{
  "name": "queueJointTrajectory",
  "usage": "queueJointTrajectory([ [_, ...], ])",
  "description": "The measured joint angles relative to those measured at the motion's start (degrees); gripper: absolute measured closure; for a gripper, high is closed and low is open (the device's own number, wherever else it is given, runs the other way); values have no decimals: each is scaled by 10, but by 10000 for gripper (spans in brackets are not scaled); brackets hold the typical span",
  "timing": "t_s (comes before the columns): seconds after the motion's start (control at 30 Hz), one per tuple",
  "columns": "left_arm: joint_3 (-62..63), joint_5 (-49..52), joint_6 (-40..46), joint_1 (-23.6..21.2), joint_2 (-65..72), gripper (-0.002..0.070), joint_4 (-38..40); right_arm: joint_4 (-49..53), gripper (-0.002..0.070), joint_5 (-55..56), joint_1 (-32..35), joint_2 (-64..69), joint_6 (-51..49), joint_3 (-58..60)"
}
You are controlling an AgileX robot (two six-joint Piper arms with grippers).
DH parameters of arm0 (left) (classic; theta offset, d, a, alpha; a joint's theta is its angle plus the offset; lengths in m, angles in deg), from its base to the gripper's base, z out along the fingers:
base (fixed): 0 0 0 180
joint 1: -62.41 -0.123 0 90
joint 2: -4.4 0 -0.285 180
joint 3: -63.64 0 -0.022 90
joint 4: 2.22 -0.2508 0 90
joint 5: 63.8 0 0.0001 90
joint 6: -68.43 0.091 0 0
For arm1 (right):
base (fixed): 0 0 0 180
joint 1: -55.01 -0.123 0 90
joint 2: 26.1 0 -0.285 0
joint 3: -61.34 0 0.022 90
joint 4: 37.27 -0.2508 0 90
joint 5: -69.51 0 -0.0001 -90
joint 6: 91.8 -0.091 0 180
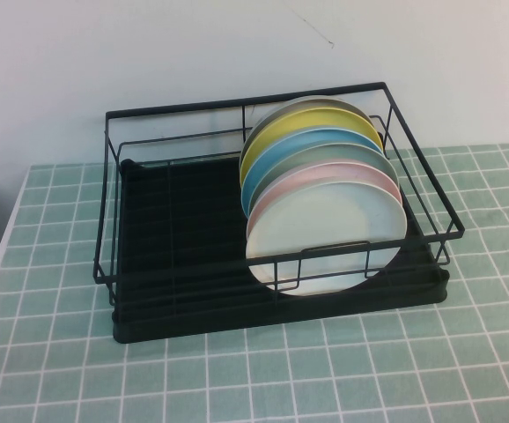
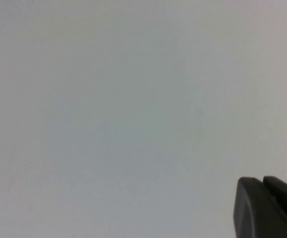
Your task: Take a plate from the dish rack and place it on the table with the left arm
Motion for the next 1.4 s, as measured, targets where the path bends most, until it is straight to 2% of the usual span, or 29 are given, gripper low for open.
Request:
queueJointTrajectory([
  [0.17, 0, -153, -60, 0, 0, 678, -45, 0, 678, 0, 0, 0, 0, 0],
  [0.23, 13, -164, -84, 0, -1, 678, -68, 0, 678, 0, 0, 0, 0, 0],
  [0.4, 132, -64, -148, 0, -1, 678, -199, 0, 678, 0, 0, 0, 0, 0],
  [0.6, 286, 128, -348, 0, 25, 678, -377, 0, 678, 0, 0, 0, 0, 0],
  [0.73, 318, 223, -482, 0, 82, 678, -507, 0, 678, 0, 0, 0, 0, 0],
  [0.83, 320, 243, -575, 0, 133, 678, -664, 0, 678, 0, 0, 0, 0, 0],
  [0.97, 320, 169, -625, 0, 199, 678, -898, 0, 678, 0, 0, 0, 0, 0],
  [1.07, 320, 51, -605, 0, 242, 678, -978, 0, 678, 0, 0, 0, 0, 0],
  [1.13, 320, -2, -591, 0, 266, 678, -991, 0, 678, 0, 0, 0, 0, 0],
  [1.2, 319, -13, -584, 0, 286, 678, -970, 0, 678, 0, 0, 0, 0, 0],
  [1.27, 320, 15, -583, 0, 290, 678, -907, 0, 678, 0, 0, 0, 0, 0],
  [1.4, 356, 154, -566, 0, 290, 678, -717, 0, 678, 0, 0, 0, 0, 0],
])
